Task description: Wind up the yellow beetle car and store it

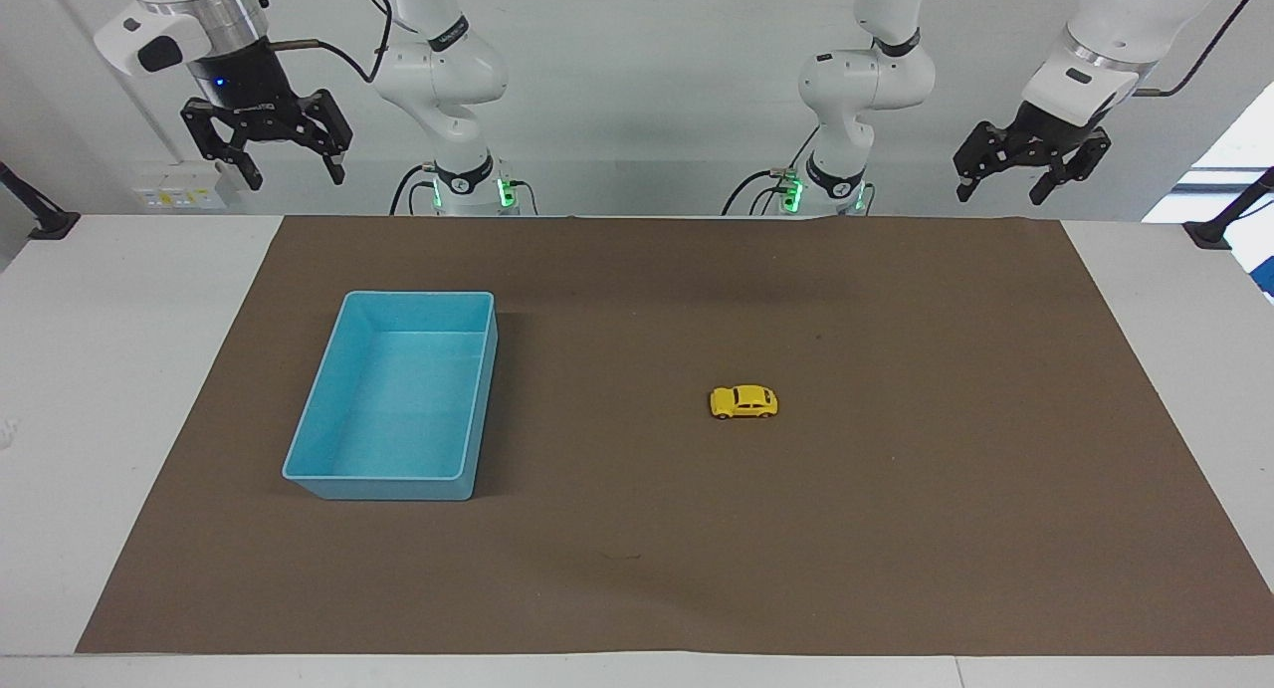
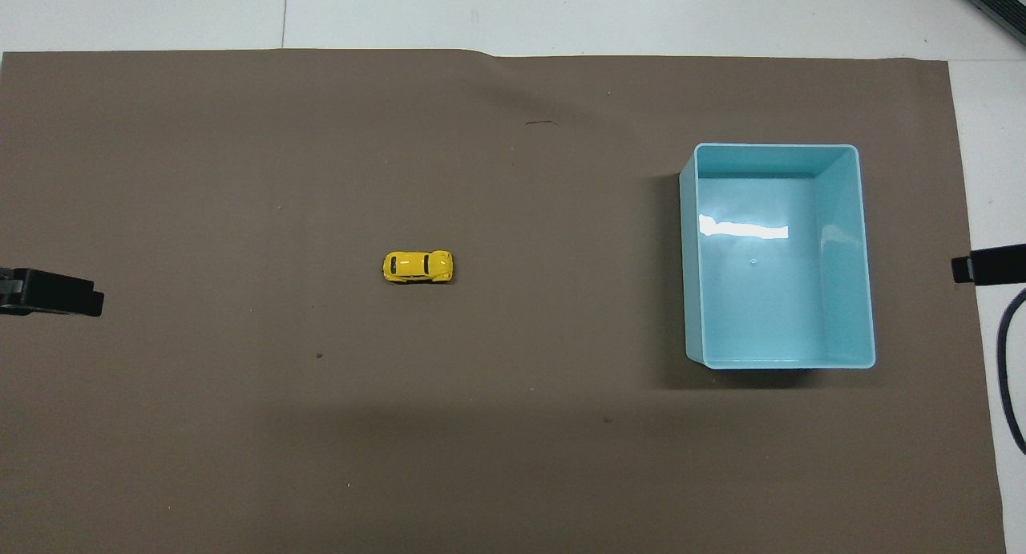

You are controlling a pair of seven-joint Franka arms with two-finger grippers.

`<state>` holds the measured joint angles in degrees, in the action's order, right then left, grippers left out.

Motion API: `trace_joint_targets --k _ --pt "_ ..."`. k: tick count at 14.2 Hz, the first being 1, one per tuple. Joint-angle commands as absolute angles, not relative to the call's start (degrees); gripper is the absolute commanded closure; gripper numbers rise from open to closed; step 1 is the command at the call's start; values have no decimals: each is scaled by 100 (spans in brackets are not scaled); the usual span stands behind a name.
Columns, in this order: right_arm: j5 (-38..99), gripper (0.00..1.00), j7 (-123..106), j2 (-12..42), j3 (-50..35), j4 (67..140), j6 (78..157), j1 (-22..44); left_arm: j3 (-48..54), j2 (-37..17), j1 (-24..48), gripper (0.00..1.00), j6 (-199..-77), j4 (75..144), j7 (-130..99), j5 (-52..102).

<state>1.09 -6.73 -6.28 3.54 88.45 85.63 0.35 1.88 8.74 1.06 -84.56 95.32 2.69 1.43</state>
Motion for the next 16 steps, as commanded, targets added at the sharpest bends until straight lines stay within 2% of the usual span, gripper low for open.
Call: trace_joint_targets --k 1,4,10,16 --pt "53 0 -615 -659 281 8833 8525 -26 229 967 97 0 -8543 9712 316 132" --pt "53 0 -615 -668 281 8833 8525 -35 229 949 97 0 -8560 9721 273 132" --pt "53 0 -615 -659 281 8833 8525 -26 246 800 298 0 -8718 9870 -1394 132" --pt "18 0 -607 -668 334 8833 8490 -35 272 616 851 0 -9649 10327 -4282 167"
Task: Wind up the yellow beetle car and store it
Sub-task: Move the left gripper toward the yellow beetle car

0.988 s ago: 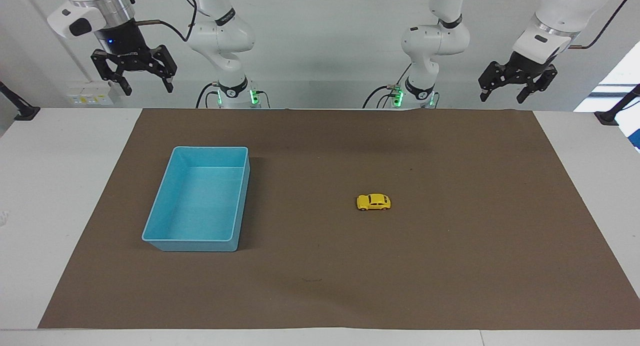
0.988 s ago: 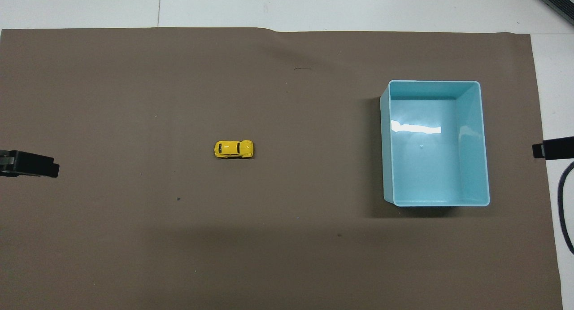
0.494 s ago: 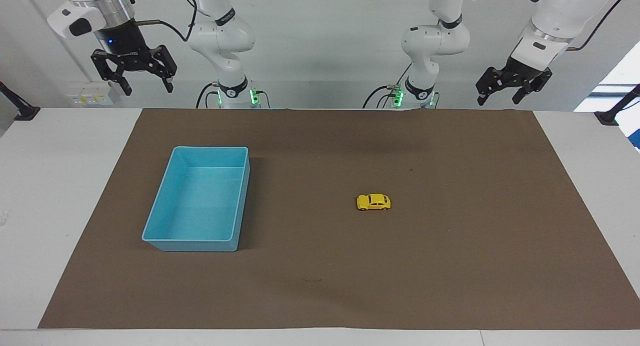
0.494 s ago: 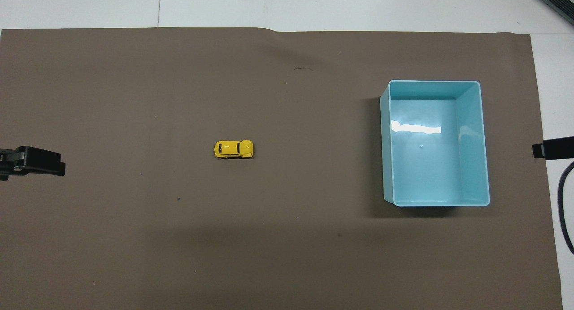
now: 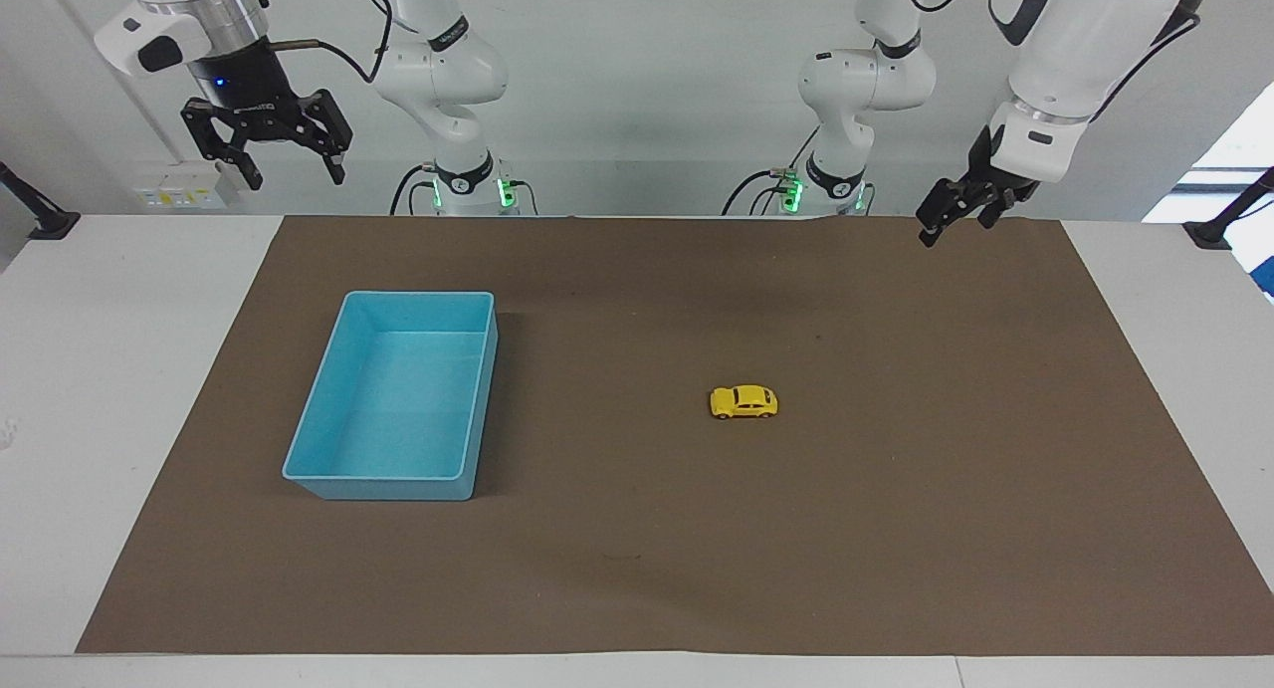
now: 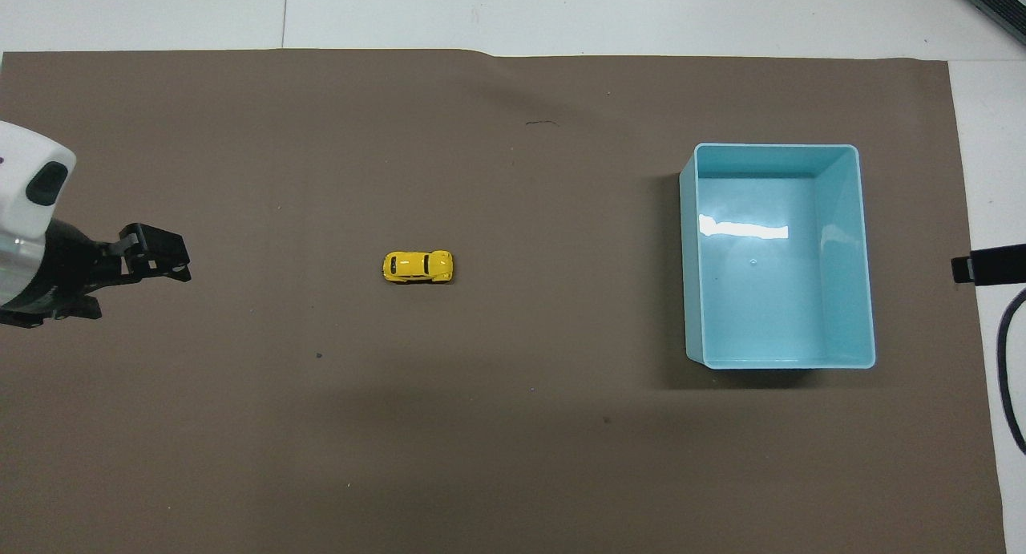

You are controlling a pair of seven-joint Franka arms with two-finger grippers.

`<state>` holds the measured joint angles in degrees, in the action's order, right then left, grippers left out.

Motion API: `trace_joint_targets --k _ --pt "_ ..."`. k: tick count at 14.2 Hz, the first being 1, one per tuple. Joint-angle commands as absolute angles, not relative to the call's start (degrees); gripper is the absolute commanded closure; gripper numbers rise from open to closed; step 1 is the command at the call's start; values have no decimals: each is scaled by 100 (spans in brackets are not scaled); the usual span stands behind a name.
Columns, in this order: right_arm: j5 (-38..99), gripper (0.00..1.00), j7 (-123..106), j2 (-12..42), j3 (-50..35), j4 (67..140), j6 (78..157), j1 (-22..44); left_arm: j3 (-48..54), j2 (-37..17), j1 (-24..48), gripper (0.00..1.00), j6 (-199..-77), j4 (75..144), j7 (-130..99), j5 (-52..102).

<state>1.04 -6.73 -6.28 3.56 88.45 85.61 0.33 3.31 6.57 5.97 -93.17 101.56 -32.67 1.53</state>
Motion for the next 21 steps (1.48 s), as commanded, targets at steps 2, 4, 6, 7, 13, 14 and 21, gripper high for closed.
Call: trace_joint_targets --k 2,4,6,7,13,14,21 --pt "9 0 -615 -668 325 8833 8490 -70 272 501 975 0 -9974 10362 -5016 167" --pt "0 0 -615 -677 334 8850 8455 -88 272 492 1046 0 -10028 10397 -5464 176" --pt "0 0 -624 -686 352 8842 8455 -88 264 440 1159 0 -10177 10467 -6114 184" --pt "0 0 -624 -686 317 8842 8464 -88 272 370 1204 0 -10265 10476 -6700 211" --pt "9 0 -624 -694 290 8842 8455 -35 255 -227 1695 0 -11002 10468 -9056 255" --pt "9 0 -624 -694 290 8842 8455 -35 255 -359 1775 0 -11169 10468 -9366 246" --pt "9 0 -624 -694 290 8842 8455 -35 246 -1379 2416 0 -12058 10459 -11266 176"
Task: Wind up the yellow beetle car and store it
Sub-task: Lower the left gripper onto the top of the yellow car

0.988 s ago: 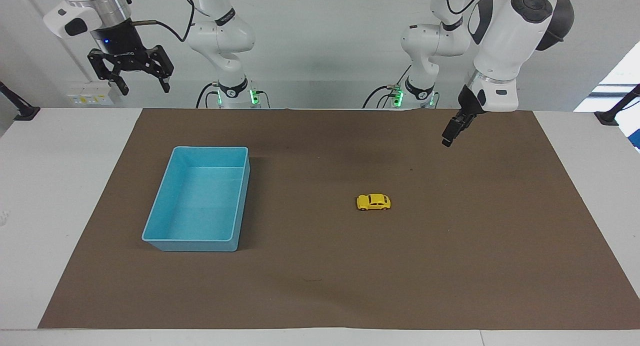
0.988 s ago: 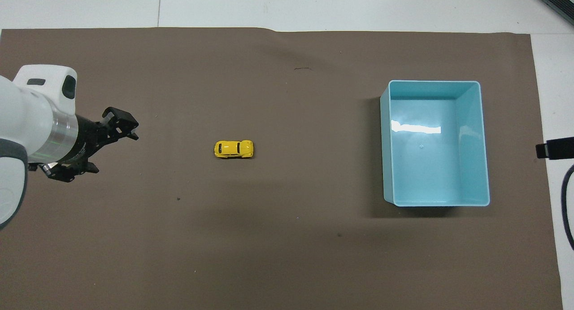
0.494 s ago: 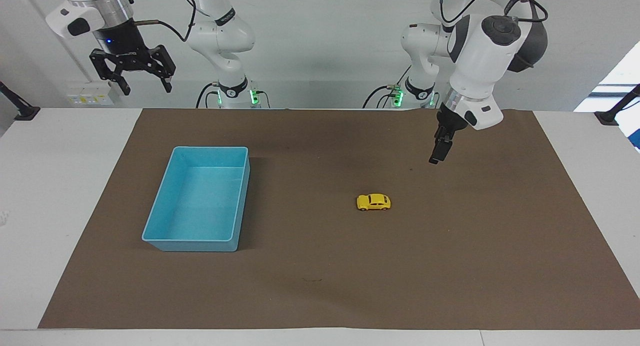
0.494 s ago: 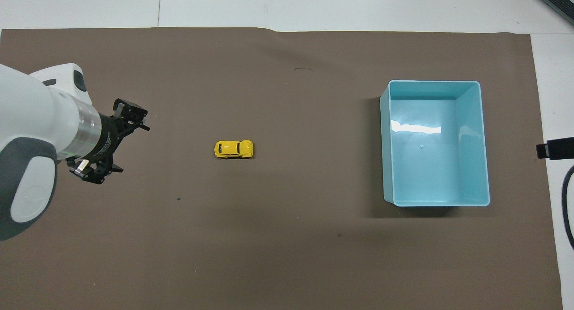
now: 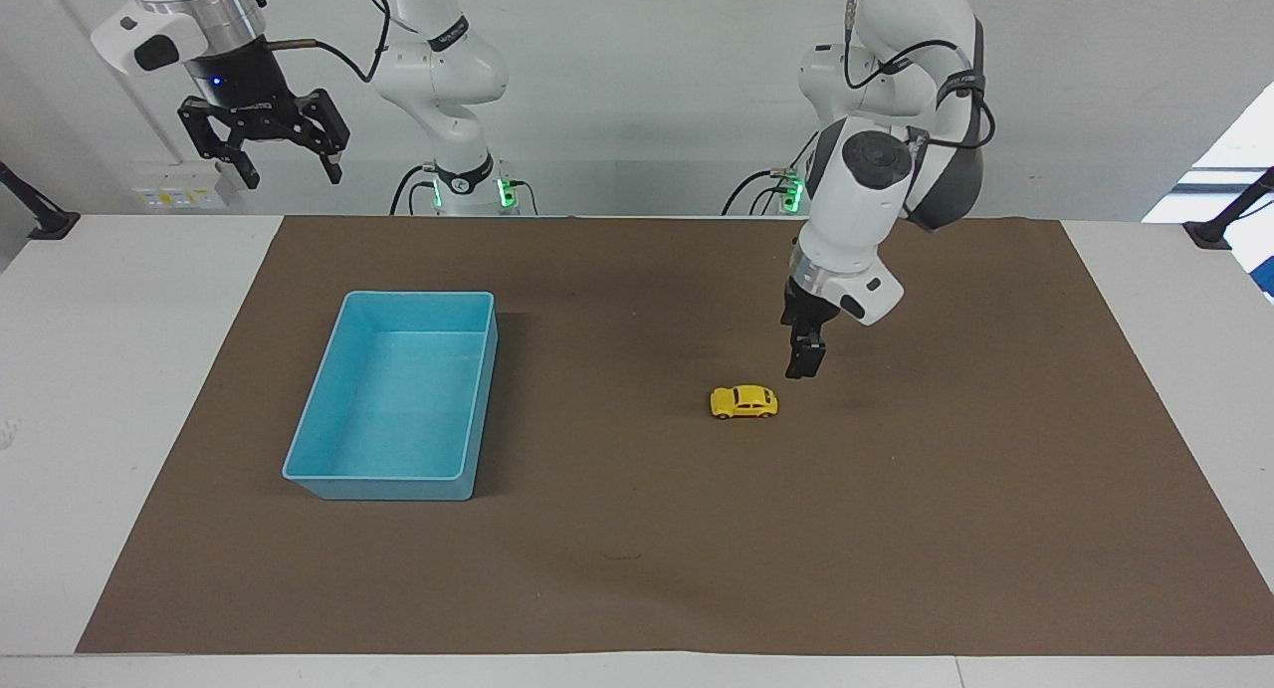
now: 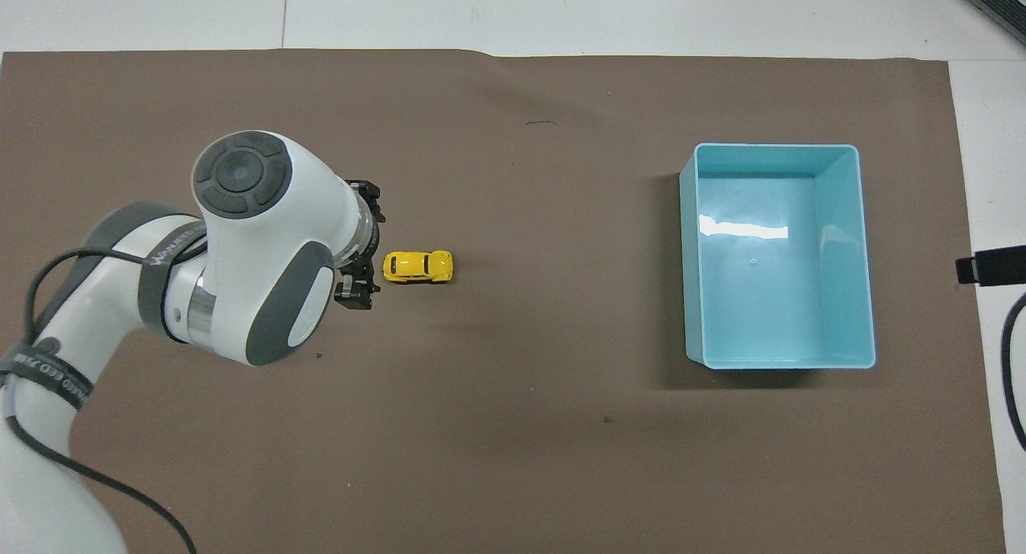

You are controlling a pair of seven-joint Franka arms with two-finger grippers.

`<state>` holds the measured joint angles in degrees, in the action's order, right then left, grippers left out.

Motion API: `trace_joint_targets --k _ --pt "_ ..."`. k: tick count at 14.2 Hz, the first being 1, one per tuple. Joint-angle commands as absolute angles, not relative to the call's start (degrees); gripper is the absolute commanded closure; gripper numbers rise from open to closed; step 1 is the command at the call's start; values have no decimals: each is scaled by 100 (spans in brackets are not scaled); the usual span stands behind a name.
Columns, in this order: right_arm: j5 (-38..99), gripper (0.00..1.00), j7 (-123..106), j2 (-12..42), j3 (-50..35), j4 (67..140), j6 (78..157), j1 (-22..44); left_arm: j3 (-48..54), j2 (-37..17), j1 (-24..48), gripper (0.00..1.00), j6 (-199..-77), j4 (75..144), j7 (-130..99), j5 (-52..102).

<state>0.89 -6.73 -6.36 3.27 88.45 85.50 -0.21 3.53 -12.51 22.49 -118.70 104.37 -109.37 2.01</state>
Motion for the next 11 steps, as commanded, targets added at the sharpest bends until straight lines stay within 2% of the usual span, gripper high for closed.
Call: trace_joint_targets --k 1,3,7,11 --pt "9 0 -624 -694 290 8842 8455 -35 246 -1467 2417 0 -12198 10459 -11407 176" --pt "9 0 -624 -694 290 8842 8455 -35 246 -1695 2417 0 -12400 10476 -11636 176" --pt "9 0 -624 -694 290 8842 8455 -35 246 -1889 2504 0 -13024 10784 -12075 176" --pt "9 0 -624 -694 290 8842 8455 -35 246 -2065 2548 0 -13209 10802 -12155 176"
